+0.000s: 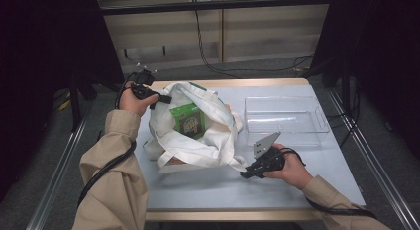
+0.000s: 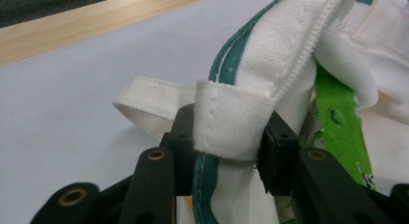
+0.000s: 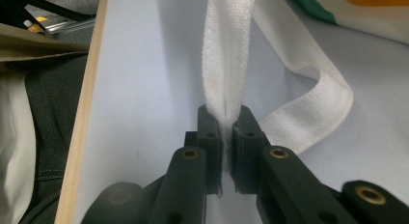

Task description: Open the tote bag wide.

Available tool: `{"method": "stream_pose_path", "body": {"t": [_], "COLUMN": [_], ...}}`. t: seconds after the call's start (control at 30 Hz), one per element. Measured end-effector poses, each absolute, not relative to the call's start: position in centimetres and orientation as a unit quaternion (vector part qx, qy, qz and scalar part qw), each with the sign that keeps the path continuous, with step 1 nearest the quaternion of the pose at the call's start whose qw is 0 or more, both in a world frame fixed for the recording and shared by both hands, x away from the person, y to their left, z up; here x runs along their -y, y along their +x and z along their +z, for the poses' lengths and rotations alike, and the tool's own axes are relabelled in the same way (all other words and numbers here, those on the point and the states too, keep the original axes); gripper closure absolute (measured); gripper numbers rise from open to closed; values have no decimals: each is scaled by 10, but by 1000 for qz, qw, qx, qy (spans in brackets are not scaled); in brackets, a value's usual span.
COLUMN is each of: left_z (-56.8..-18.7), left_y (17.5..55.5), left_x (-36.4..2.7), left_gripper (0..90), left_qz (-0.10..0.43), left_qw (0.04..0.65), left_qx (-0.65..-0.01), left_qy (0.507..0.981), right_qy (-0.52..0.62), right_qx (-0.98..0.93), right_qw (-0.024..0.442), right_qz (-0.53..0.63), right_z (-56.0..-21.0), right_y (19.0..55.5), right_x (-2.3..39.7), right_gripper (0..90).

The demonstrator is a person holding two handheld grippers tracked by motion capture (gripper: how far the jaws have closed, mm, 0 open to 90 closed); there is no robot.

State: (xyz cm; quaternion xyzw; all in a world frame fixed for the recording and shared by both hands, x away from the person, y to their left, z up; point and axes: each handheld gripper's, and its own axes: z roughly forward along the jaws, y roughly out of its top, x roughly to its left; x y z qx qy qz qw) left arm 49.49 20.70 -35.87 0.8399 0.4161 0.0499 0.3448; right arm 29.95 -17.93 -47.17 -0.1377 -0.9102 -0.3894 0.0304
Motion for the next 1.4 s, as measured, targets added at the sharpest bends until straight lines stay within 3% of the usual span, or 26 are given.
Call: {"method": "stream_pose_path", "body": {"t": [0.73, 1.1, 1.23, 1.4], "left_z": [-392, -377, -369, -358], "left_y": [504, 492, 486, 475], "left_x": [-213, -215, -217, -217], "left_gripper": [633, 569, 477, 368], "left_qz": [32, 41, 42, 49], "left_qw": [340, 344, 349, 358], "left_qx": [-443, -426, -420, -416], "left_qy": [829, 836, 837, 835], "right_qy": [-143, -152, -155, -168], "right_qx": [910, 906, 904, 897], "right_qw": [33, 20, 11, -9], "right_qz": [-389, -394, -398, -409], "right_z": [-479, -471, -461, -449], "right_y": [301, 304, 305, 308], "right_x": [178, 177, 177, 178], "right_gripper": [843, 818, 759, 574]}}
